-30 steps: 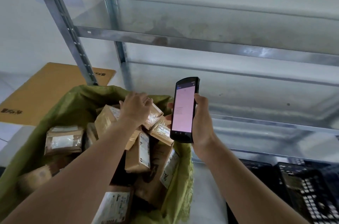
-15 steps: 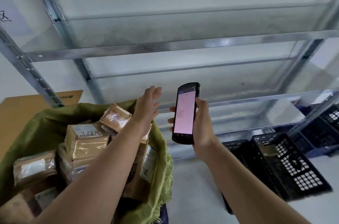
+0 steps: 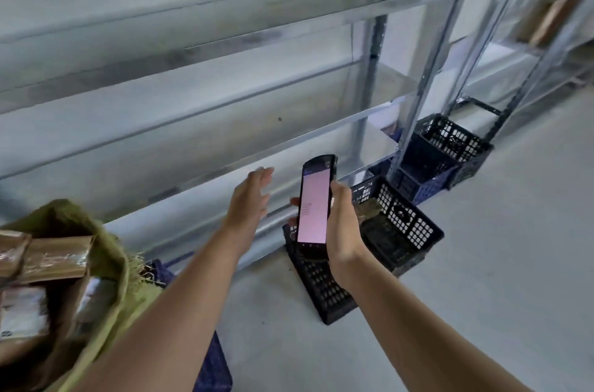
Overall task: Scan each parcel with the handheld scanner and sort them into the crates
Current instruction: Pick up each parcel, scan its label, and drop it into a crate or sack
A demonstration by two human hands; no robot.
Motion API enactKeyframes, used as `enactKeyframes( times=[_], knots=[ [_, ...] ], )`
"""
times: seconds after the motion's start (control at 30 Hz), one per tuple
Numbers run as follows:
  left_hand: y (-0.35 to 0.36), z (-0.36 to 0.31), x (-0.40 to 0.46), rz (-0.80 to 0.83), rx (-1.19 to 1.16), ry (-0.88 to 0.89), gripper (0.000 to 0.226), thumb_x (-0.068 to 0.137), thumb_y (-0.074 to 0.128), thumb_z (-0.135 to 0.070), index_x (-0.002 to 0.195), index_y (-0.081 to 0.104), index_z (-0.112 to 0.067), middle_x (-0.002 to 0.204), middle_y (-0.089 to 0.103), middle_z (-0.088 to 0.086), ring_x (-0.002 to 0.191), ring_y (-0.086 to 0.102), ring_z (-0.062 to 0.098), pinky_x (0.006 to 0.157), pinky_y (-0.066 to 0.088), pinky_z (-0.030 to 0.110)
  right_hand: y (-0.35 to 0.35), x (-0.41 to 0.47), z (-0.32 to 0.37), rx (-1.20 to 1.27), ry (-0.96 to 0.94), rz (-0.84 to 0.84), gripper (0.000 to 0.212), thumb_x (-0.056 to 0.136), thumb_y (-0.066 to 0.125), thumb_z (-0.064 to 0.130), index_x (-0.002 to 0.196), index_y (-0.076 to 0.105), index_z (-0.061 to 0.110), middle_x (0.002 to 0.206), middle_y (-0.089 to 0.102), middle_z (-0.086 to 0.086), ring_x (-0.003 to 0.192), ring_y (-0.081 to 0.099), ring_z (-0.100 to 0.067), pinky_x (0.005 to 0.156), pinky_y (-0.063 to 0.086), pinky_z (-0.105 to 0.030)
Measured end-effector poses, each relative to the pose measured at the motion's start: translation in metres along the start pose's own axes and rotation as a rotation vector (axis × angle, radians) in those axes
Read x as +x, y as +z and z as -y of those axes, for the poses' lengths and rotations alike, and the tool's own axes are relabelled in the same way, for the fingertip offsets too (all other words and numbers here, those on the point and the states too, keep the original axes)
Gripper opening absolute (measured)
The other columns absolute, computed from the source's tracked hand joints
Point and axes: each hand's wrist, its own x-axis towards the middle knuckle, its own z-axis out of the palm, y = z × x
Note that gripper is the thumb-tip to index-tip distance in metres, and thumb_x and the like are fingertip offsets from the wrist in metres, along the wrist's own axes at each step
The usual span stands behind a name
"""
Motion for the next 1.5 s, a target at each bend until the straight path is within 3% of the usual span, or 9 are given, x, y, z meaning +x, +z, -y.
enactKeyframes(
  times=[0.2, 0.37, 0.47, 0.67, 0.83, 0.93, 1.13, 1.3, 1.5],
  knots=[
    [0.144, 0.013, -0.003, 0.12, 0.067, -0.045, 0.047, 0.097, 0.044, -0.056, 0.133, 0.064, -0.032, 0.146, 0.059, -0.01, 0.134, 0.053, 0.027, 0.115, 0.042, 0.044, -0.136, 0.019, 0.018, -0.025, -0.006, -0.162, 0.067, 0.094, 0.029, 0.06, 0.12, 0.069, 0.014, 0.111, 0.077, -0.016, 0.101, 0.07, -0.047, 0.076, 0.057, -0.042],
    [0.226, 0.024, 0.034, 0.2, 0.089, -0.092, 0.041, 0.106, 0.042, -0.05, 0.136, 0.063, -0.031, 0.15, 0.056, -0.007, 0.139, 0.05, 0.029, 0.118, 0.038, 0.047, -0.213, 0.06, 0.032, -0.011, 0.004, -0.228, 0.07, 0.088, 0.031, 0.065, 0.115, 0.073, 0.015, 0.113, 0.075, -0.022, 0.097, 0.072, -0.042, 0.079, 0.055, -0.042],
    [0.264, 0.034, 0.073, 0.205, 0.091, -0.137, 0.039, 0.107, 0.043, -0.044, 0.135, 0.063, -0.027, 0.146, 0.058, -0.003, 0.138, 0.05, 0.03, 0.116, 0.039, 0.047, -0.247, 0.096, 0.041, -0.009, 0.049, -0.216, 0.075, 0.089, 0.032, 0.065, 0.119, 0.073, 0.009, 0.111, 0.077, -0.02, 0.081, 0.071, -0.03, 0.069, 0.054, -0.038],
    [0.338, 0.063, 0.178, 0.222, 0.053, -0.225, 0.043, 0.109, 0.039, -0.045, 0.142, 0.061, -0.026, 0.155, 0.054, 0.001, 0.144, 0.046, 0.032, 0.12, 0.036, 0.051, -0.296, 0.203, 0.052, -0.077, 0.105, -0.263, 0.069, 0.092, 0.032, 0.059, 0.114, 0.075, 0.011, 0.106, 0.078, -0.02, 0.082, 0.07, -0.029, 0.071, 0.053, -0.036],
    [0.394, 0.091, 0.266, 0.168, 0.055, -0.354, 0.043, 0.111, 0.036, -0.045, 0.143, 0.06, -0.028, 0.156, 0.054, 0.001, 0.145, 0.045, 0.033, 0.12, 0.036, 0.051, -0.339, 0.296, 0.061, -0.085, 0.217, -0.255, 0.063, 0.105, 0.032, 0.05, 0.114, 0.072, 0.002, 0.098, 0.075, -0.021, 0.071, 0.068, -0.025, 0.054, 0.053, -0.027],
    [0.425, 0.103, 0.308, 0.147, 0.067, -0.414, 0.047, 0.111, 0.035, -0.044, 0.148, 0.056, -0.025, 0.159, 0.051, 0.002, 0.146, 0.044, 0.034, 0.121, 0.035, 0.051, -0.364, 0.346, 0.067, -0.072, 0.269, -0.244, 0.067, 0.097, 0.034, 0.055, 0.115, 0.072, 0.003, 0.107, 0.075, -0.027, 0.073, 0.067, -0.027, 0.052, 0.052, -0.026],
    [0.492, 0.141, 0.387, 0.038, 0.05, -0.508, 0.047, 0.109, 0.041, -0.045, 0.148, 0.054, -0.022, 0.142, 0.053, -0.004, 0.142, 0.045, 0.028, 0.109, 0.037, 0.04, -0.426, 0.451, 0.047, -0.117, 0.346, -0.171, 0.067, 0.09, 0.033, 0.063, 0.114, 0.073, 0.014, 0.106, 0.076, -0.02, 0.08, 0.071, -0.027, 0.065, 0.057, -0.036],
    [0.546, 0.213, 0.446, -0.118, -0.031, -0.582, 0.051, 0.111, 0.039, -0.041, 0.156, 0.047, -0.018, 0.159, 0.047, 0.002, 0.15, 0.038, 0.032, 0.125, 0.03, 0.05, -0.494, 0.547, -0.015, -0.227, 0.483, -0.088, 0.069, 0.086, 0.033, 0.068, 0.115, 0.074, 0.021, 0.104, 0.077, -0.013, 0.08, 0.071, -0.024, 0.075, 0.056, -0.039],
    [0.585, 0.307, 0.501, -0.276, -0.086, -0.682, 0.052, 0.112, 0.042, -0.041, 0.16, 0.043, -0.02, 0.164, 0.043, 0.005, 0.149, 0.041, 0.033, 0.123, 0.036, 0.05, -0.553, 0.628, -0.082, -0.36, 0.545, -0.021, 0.069, 0.086, 0.029, 0.068, 0.12, 0.07, 0.024, 0.103, 0.075, -0.007, 0.076, 0.07, -0.018, 0.07, 0.059, -0.039]
  ],
)
